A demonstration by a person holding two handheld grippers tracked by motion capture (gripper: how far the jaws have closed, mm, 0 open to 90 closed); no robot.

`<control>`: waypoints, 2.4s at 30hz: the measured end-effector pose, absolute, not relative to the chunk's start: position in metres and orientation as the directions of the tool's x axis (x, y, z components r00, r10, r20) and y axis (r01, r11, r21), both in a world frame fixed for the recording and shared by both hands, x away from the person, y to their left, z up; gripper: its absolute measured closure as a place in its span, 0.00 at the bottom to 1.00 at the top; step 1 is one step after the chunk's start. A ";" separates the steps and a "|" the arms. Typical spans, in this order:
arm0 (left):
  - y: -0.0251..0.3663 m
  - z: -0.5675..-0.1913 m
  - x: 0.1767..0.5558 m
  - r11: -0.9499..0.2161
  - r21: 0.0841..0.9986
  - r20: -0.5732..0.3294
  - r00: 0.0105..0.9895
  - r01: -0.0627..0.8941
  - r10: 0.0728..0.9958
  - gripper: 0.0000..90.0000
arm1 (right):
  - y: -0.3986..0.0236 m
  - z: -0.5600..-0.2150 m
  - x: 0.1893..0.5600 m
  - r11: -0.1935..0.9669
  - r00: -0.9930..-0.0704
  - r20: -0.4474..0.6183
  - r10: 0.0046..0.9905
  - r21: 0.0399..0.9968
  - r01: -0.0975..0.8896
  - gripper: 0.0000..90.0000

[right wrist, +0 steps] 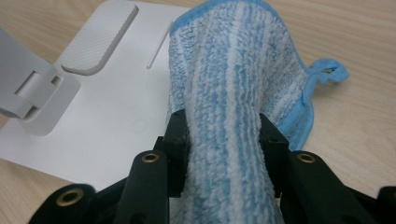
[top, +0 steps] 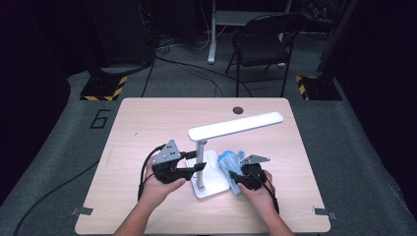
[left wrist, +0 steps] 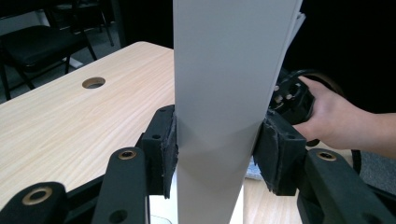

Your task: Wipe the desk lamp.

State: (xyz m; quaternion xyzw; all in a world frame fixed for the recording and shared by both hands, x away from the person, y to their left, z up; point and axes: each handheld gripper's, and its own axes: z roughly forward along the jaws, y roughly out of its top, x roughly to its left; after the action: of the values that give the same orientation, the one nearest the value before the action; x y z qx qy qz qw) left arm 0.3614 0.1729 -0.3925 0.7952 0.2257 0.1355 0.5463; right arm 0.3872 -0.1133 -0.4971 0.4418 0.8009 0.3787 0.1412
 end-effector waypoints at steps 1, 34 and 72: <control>0.173 -0.392 0.362 -0.309 0.927 -0.028 0.861 0.213 0.508 0.58 | -0.114 -0.495 0.386 0.323 -0.570 0.106 0.815 0.734 0.598 0.71; 0.167 -0.394 0.384 -0.276 0.934 -0.044 0.838 0.228 0.544 0.58 | -0.107 -0.495 0.366 0.345 -0.594 0.094 0.799 0.737 0.582 0.54; 0.166 -0.394 0.384 -0.269 0.934 -0.056 0.838 0.236 0.542 0.58 | -0.048 -0.504 0.338 0.429 -0.690 0.079 0.719 0.731 0.531 0.75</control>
State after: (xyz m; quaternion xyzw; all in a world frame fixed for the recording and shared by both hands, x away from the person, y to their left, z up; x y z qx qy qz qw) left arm 0.3844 0.1664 -0.3945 0.7843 0.2482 0.1387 0.5514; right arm 0.3376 -0.0481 -0.5037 0.3738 0.8363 0.3818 0.1232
